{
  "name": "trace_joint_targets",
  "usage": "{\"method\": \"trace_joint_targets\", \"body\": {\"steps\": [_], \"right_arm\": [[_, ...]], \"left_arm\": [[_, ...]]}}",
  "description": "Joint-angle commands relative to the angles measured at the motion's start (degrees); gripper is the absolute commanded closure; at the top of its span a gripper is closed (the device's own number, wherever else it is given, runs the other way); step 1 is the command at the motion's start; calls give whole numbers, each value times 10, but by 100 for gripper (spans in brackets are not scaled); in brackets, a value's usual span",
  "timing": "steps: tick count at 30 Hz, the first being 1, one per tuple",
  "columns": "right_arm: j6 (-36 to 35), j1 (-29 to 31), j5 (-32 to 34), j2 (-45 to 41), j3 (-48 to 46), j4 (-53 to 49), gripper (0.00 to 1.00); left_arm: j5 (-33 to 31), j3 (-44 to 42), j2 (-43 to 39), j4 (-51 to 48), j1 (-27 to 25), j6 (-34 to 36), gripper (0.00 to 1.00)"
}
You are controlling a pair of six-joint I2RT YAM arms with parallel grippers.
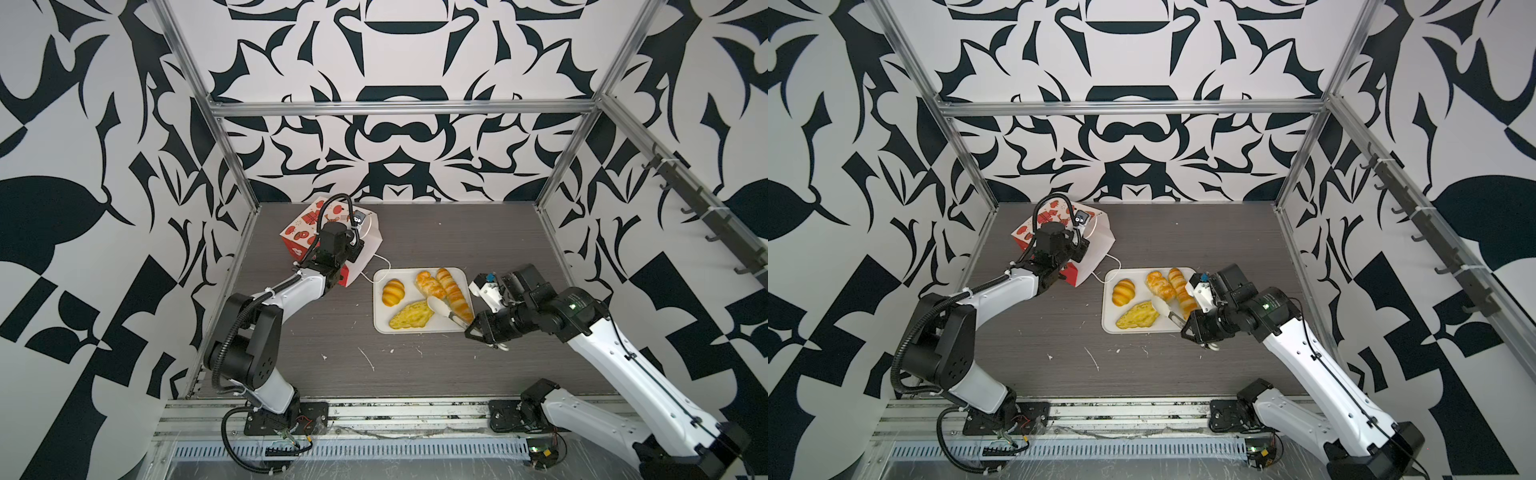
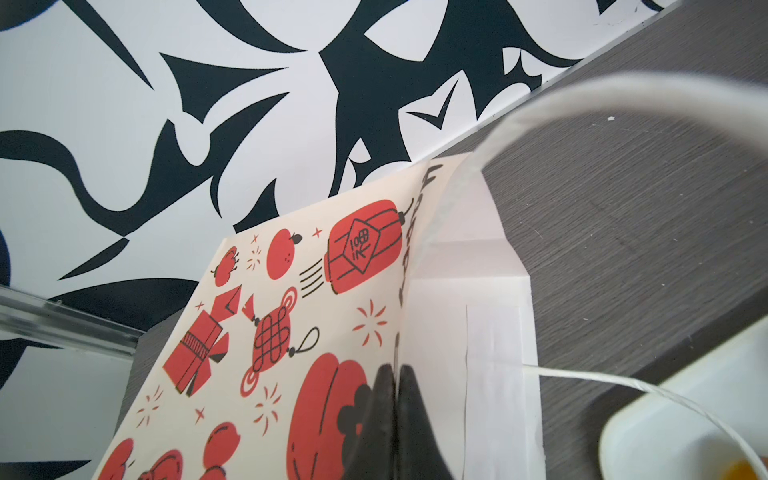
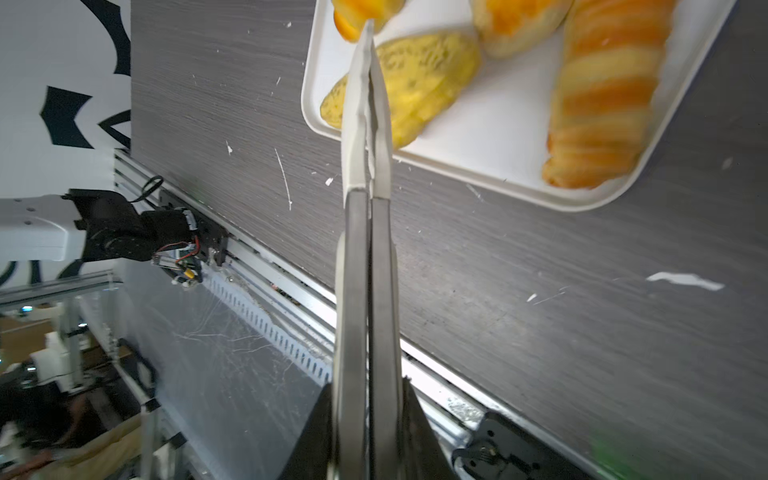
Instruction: Take the fake bread out of the paper bag
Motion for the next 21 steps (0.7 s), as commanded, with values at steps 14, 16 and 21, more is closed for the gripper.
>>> {"method": "trace_joint_targets", "body": {"steps": [14, 16, 21], "right_arm": [[38, 52, -17, 34, -1, -5, 83], [60, 52, -35, 22, -12, -25, 81], [98, 51, -70, -16, -46, -26, 75]], "left_arm": [[6, -11, -19, 10, 2, -4, 100], [7, -14, -20, 13, 2, -5, 100], [10, -19, -17, 22, 2, -8, 100]]}}
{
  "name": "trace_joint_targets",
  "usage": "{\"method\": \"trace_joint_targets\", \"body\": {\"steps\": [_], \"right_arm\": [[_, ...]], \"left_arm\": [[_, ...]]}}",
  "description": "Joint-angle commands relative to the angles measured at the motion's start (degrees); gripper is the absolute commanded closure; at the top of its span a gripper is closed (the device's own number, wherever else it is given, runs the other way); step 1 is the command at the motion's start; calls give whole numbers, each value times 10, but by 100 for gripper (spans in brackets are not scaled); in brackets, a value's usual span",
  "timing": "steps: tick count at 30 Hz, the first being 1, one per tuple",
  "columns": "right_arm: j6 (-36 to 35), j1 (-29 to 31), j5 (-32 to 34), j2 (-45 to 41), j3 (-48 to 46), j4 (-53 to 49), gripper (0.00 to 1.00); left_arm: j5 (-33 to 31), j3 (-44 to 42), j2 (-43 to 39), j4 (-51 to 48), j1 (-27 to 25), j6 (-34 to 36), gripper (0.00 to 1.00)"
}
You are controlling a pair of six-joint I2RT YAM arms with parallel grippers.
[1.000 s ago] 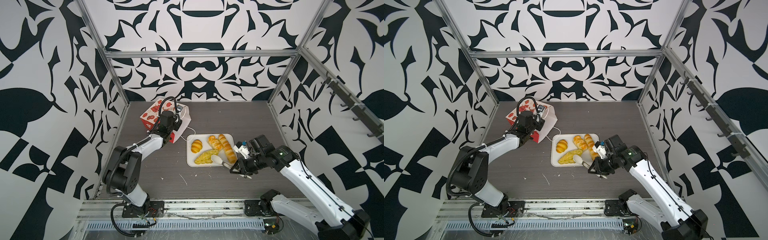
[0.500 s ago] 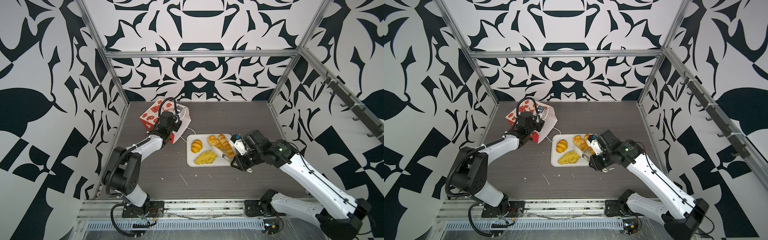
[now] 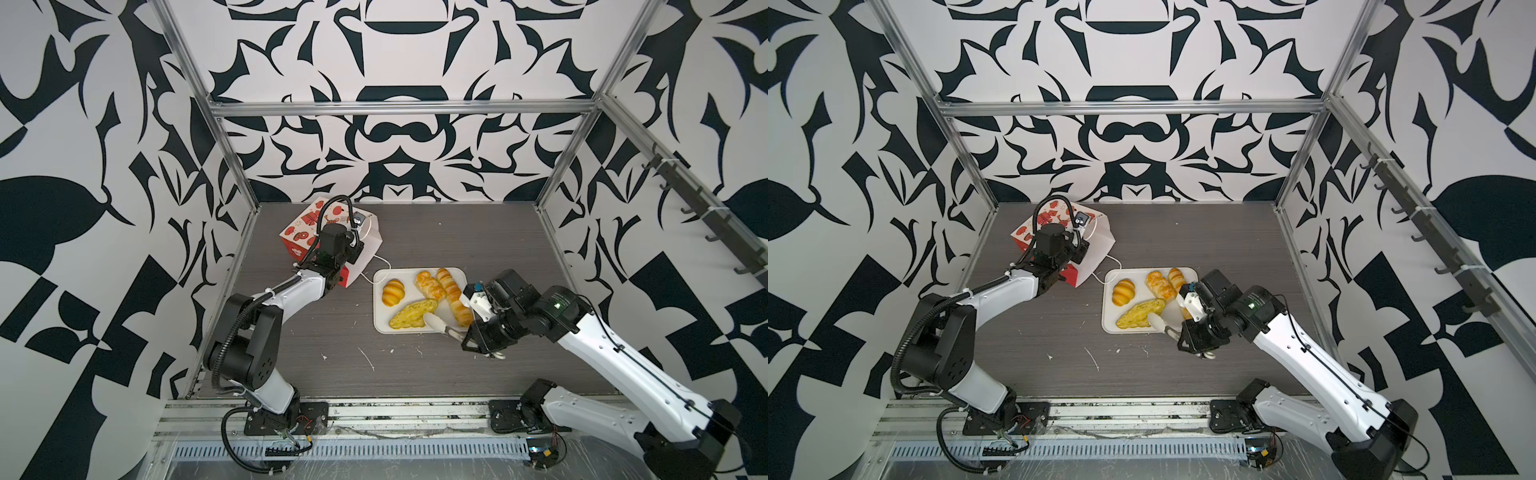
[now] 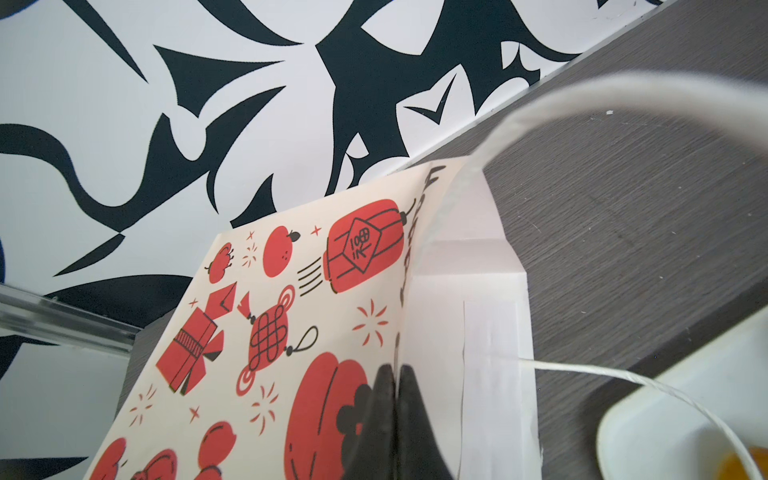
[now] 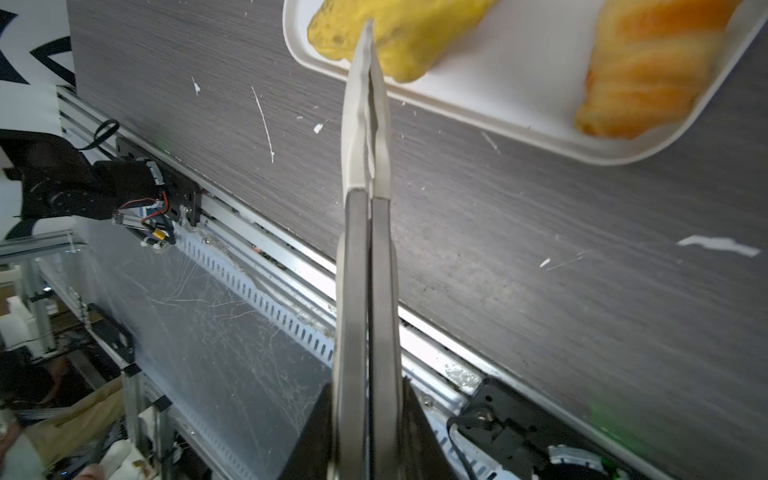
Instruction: Take the fake bread out of the paper bag
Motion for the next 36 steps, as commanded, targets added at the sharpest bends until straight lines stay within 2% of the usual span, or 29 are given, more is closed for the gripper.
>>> {"method": "trace_joint_targets", "body": {"steps": [1, 6, 12, 36], "right_arm": [[51, 2, -50, -30, -19, 17, 74], [81, 3, -69, -50, -51, 57, 67], [87, 2, -68, -52, -68, 72, 62], [83, -51, -90, -18, -94, 127, 59]], "left_arm": [[9, -10, -16, 18, 2, -9, 100], [16, -10, -17, 18, 2, -13, 100], [17, -14, -24, 15, 2, -12, 100], [25, -14, -16, 20, 2, -14, 100]]}}
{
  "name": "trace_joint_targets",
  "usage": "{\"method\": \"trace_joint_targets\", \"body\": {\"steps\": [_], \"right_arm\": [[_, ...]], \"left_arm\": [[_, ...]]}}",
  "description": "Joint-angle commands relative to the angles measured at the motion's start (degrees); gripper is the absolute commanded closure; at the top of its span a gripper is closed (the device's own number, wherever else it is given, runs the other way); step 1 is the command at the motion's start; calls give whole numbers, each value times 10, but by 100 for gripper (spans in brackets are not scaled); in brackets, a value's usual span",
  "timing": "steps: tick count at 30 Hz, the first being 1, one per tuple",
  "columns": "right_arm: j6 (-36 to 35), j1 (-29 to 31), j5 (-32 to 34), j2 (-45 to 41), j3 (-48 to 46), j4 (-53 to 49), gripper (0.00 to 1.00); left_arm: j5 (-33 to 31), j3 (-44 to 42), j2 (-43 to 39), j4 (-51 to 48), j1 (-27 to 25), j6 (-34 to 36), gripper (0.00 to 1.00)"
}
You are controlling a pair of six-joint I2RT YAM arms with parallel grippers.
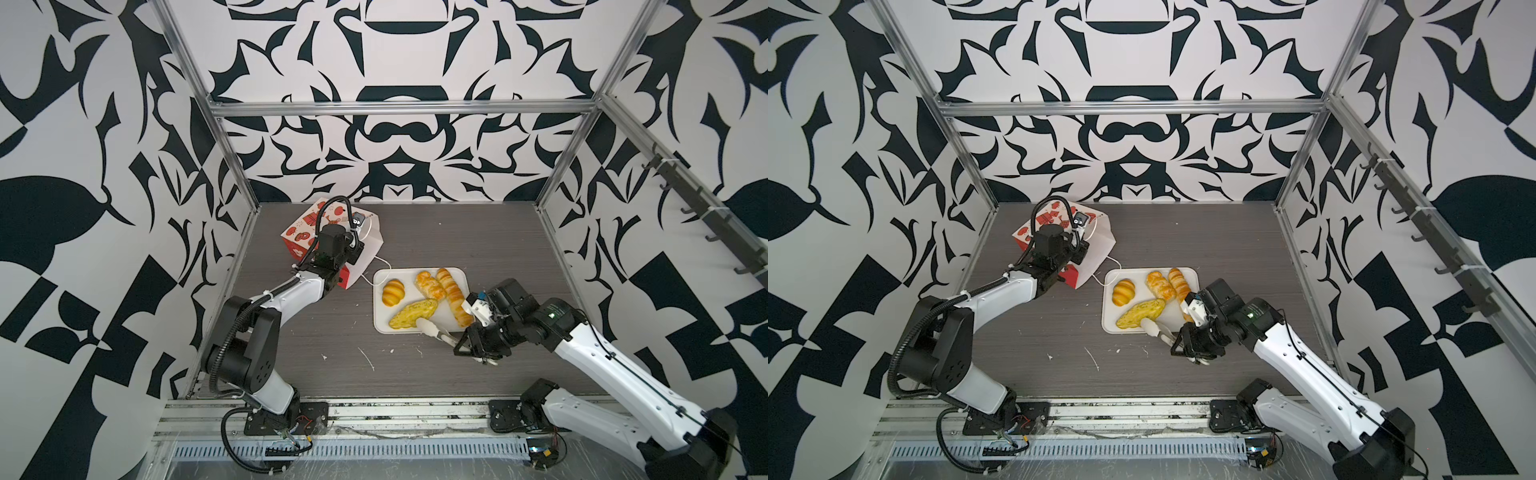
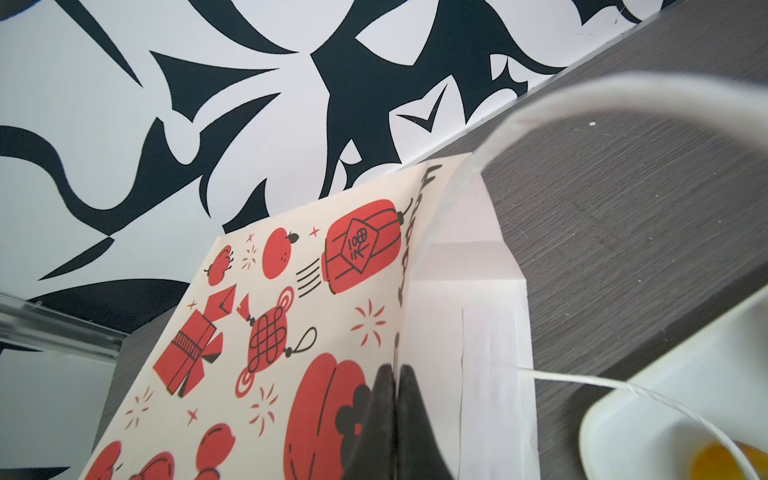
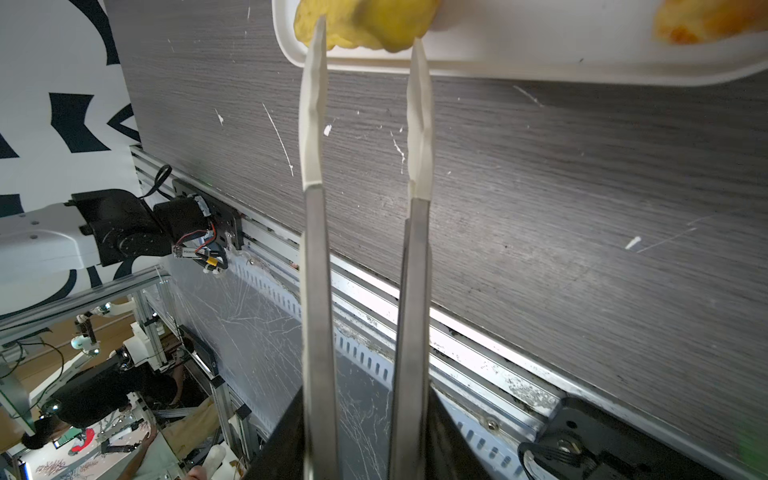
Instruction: Take the fake bread out of the paper bag
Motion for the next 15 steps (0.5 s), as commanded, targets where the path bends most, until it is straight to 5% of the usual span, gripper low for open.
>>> {"method": "trace_joint_targets", "body": {"steps": [1, 15], "right_arm": [[-1, -10, -17, 0, 0, 29, 59], [2, -31, -36, 21, -24, 73, 59]], "left_arm": [[8, -9, -5, 18, 1, -6, 100], [9, -8, 8, 23, 2, -6, 100]]}}
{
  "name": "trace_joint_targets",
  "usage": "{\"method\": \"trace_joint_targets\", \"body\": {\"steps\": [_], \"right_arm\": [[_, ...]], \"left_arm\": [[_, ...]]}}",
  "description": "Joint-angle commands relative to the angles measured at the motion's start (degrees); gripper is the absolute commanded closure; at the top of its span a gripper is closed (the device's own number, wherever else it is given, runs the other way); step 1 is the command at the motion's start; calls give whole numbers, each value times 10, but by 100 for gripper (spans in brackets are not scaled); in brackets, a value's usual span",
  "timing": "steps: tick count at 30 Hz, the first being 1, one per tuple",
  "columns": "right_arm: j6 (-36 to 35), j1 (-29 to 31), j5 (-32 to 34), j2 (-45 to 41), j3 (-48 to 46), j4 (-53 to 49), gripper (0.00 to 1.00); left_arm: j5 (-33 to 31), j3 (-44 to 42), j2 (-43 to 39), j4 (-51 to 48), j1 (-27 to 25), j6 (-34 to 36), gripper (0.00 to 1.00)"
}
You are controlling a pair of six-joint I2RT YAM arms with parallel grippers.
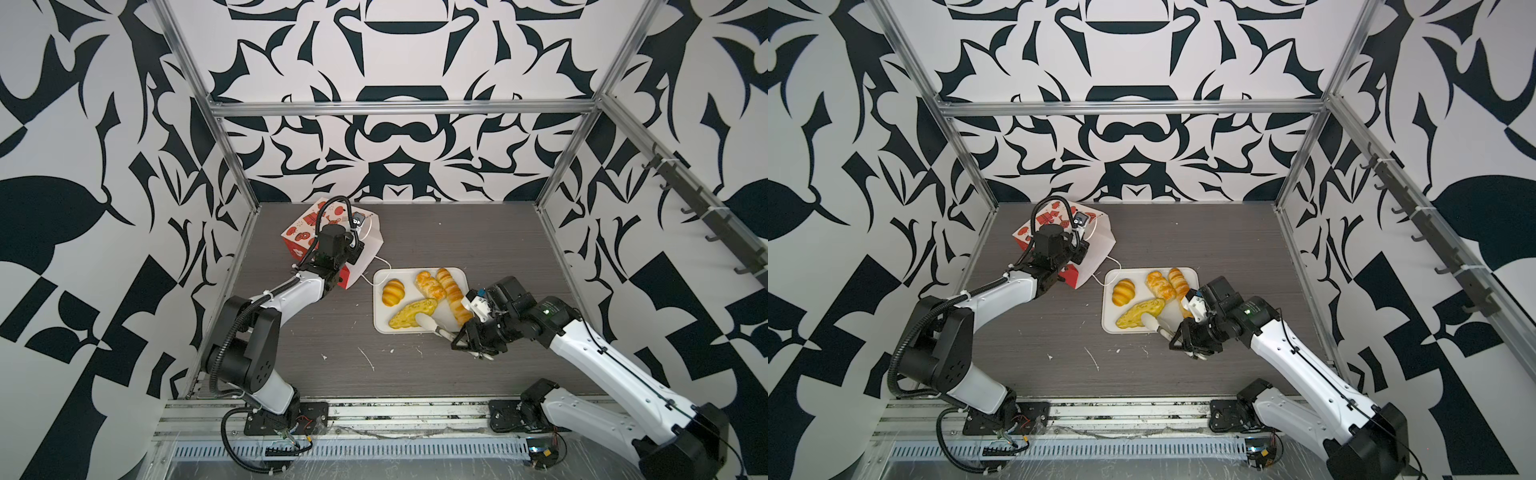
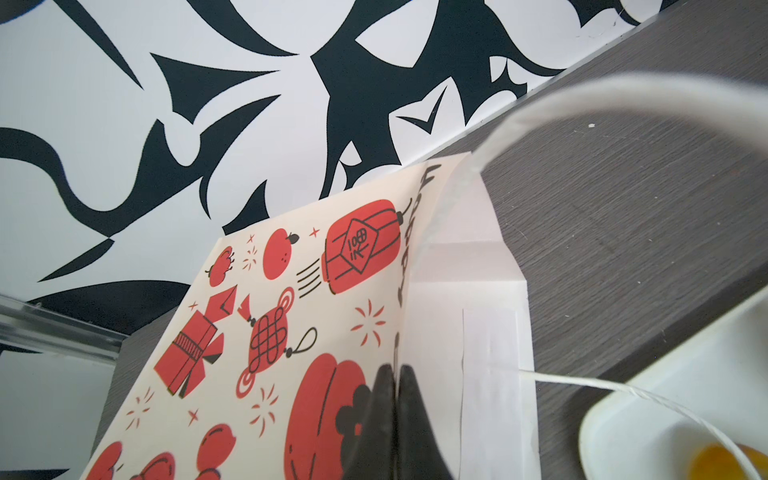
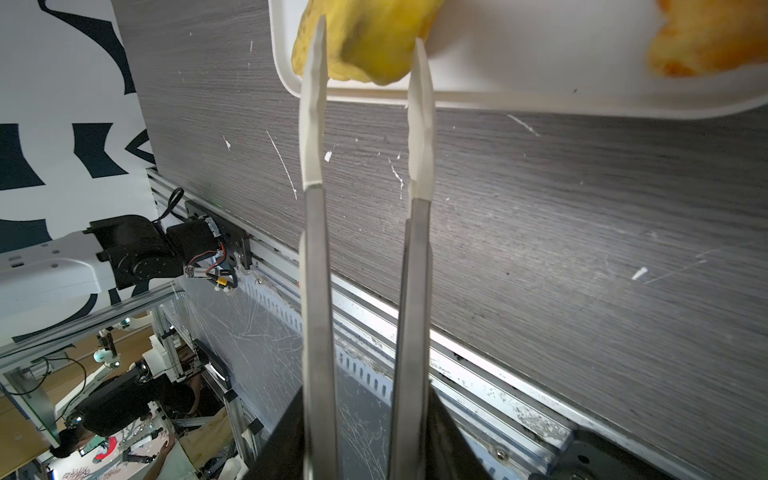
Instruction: Take the fake bread out of the paper bag
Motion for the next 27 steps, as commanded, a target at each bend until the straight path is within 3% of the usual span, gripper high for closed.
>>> {"method": "trace_joint_targets", "body": {"steps": [1, 13, 15, 19, 27], "right_arm": [[1, -5, -19, 6, -5, 33, 59], [-9, -13, -35, 35, -10, 40, 61], [-8, -14, -36, 38, -13, 42, 64], [-5, -14, -39, 38, -13, 42, 83], [-3, -17, -68, 48, 20, 3, 96]], "left_arm": [[9, -8, 8, 21, 2, -7, 100], [6, -14, 9, 27, 2, -7, 100], [6, -15, 9, 29, 2, -8, 100], [6, -16, 9, 33, 2, -9, 100], [1, -17, 8, 34, 2, -4, 100]]}}
